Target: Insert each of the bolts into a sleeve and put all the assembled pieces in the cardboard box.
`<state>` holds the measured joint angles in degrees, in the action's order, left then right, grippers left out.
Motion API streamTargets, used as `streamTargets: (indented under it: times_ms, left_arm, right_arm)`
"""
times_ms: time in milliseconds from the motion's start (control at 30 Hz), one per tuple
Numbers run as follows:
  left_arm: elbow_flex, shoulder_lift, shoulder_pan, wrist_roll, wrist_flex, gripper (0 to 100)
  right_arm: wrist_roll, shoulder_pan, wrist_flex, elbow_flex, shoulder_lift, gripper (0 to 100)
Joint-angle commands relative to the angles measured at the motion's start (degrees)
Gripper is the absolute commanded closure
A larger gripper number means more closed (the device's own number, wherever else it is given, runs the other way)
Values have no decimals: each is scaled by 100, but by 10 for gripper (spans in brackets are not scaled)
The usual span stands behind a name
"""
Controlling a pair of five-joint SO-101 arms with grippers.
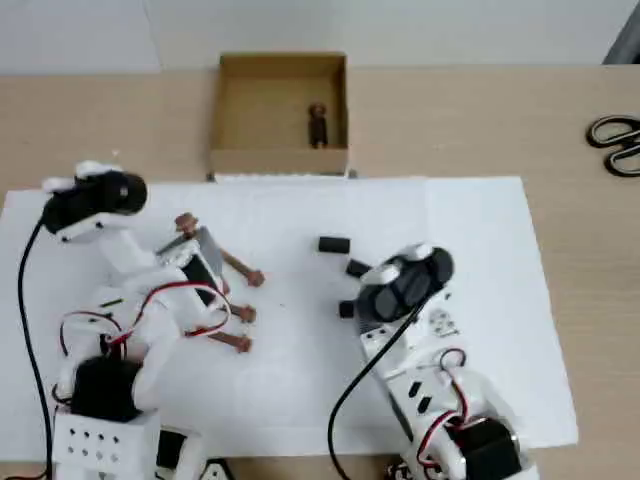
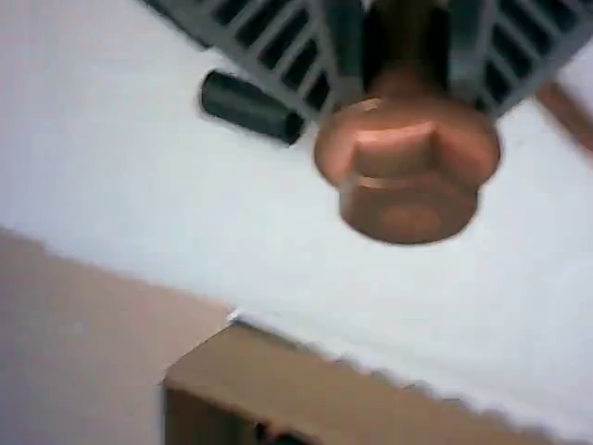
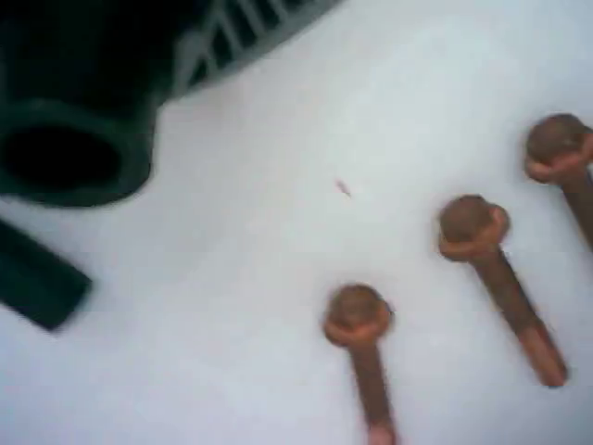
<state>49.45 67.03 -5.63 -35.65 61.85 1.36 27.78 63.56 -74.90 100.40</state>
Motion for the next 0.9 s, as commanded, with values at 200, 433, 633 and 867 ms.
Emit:
streamTargets:
  times_ms: [200,433,633,867]
  left_arm:
    - [391,703,-396,-44,-1143,995]
    - [418,1204,-1248,-44,-1143,995]
    - [593,1284,-1653,-26,-1143,995]
    - [848,1284,-2075,-26,-1143,995]
  right_arm:
    - [-26,1077,-831,-422,259,996]
    - [-18,1393,-866,-431,259,996]
    - [-18,1613,-866,-431,251,996]
    - [-26,1754,-866,-431,224,996]
